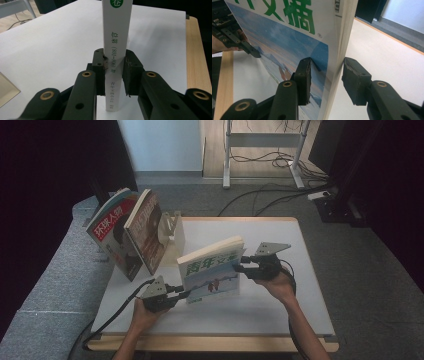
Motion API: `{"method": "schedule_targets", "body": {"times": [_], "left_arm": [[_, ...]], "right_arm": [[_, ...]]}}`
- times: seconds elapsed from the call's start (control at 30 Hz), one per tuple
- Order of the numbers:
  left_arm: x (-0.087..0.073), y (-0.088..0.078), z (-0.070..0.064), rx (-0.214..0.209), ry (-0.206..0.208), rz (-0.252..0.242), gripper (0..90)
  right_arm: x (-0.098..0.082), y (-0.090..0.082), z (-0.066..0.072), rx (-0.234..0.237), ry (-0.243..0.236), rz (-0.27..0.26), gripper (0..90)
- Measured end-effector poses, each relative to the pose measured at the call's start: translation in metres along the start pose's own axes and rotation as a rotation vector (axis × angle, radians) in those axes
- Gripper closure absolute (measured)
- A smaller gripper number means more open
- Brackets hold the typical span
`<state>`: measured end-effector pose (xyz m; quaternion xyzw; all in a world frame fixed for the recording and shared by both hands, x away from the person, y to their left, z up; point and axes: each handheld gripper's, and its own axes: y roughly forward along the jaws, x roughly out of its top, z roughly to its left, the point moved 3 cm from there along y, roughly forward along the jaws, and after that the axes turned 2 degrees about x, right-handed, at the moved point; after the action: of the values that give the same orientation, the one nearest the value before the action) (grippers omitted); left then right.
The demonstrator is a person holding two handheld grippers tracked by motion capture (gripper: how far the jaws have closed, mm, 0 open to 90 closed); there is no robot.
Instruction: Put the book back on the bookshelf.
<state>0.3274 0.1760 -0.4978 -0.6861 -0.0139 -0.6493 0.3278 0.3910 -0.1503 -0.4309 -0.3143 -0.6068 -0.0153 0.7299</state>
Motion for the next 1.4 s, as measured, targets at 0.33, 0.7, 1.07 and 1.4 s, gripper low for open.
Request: {"method": "schedule_targets", "body": {"times": [0.33, 0.7, 1.07, 1.4], "left_arm": [[0.009, 0.001, 0.001, 0.001, 0.007, 0.037, 70.2], [0.048, 0.001, 0.004, -0.003, 0.01, -0.001, 62.2], [0.096, -0.006, 0.009, 0.007, 0.014, 0.01, 57.2], [0.131, -0.013, 0.013, 0.002, -0.008, 0.017, 68.0]], "right_arm": [[-0.004, -0.003, 0.001, 0.016, 0.011, -0.026, 61.9], [-0.004, -0.005, 0.003, 0.013, 0.0, -0.024, 62.6], [-0.004, -0.004, 0.003, 0.006, 0.001, -0.028, 62.7], [-0.003, -0.003, 0.003, -0.004, -0.008, -0.018, 63.8]]}}
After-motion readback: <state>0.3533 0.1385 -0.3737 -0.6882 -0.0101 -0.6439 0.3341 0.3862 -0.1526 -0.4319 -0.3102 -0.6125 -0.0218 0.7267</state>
